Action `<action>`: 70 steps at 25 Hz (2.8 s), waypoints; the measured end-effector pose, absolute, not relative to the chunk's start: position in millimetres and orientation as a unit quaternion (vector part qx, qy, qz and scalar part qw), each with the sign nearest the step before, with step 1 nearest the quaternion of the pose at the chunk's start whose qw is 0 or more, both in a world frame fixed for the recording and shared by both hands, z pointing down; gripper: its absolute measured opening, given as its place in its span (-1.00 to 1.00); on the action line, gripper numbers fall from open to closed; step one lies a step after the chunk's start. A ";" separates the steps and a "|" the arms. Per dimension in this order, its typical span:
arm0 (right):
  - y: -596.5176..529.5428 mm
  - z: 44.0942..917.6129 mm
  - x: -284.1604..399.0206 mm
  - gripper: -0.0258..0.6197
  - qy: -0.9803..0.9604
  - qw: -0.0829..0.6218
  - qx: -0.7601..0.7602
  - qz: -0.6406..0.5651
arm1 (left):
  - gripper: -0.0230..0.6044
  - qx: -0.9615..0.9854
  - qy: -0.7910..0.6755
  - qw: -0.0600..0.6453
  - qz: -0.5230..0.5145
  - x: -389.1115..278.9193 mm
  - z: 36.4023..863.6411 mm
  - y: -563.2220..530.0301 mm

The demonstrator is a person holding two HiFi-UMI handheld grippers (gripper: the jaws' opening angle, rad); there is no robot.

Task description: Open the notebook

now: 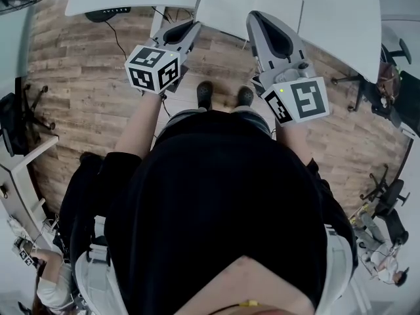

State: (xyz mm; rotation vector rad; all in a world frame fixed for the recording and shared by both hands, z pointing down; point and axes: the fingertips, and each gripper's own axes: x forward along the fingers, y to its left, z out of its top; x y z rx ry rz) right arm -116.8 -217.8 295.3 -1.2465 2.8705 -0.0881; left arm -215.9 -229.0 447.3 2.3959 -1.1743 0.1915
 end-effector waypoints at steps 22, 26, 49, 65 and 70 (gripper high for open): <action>-221.7 315.7 -121.7 -0.91 0.903 -0.004 -0.427 -0.052 | -0.78 0.866 -0.415 0.252 0.121 -226.9 501.6 -234.0; -222.4 316.9 -120.3 -0.91 0.901 -0.005 -0.431 -0.053 | -0.78 0.865 -0.411 0.260 0.124 -226.6 506.7 -234.5; -232.2 311.7 -103.9 -0.91 0.901 0.005 -0.430 -0.054 | -0.41 0.852 -0.453 0.228 0.130 -240.7 488.0 -235.2; -234.8 291.0 -60.5 -0.91 0.907 0.020 -0.419 -0.043 | -0.39 0.870 -0.466 0.137 0.085 -182.1 390.9 -244.1; -236.5 284.7 -38.0 -0.91 0.902 0.024 -0.429 -0.039 | -0.39 0.881 -0.453 0.116 0.071 -155.2 368.0 -245.4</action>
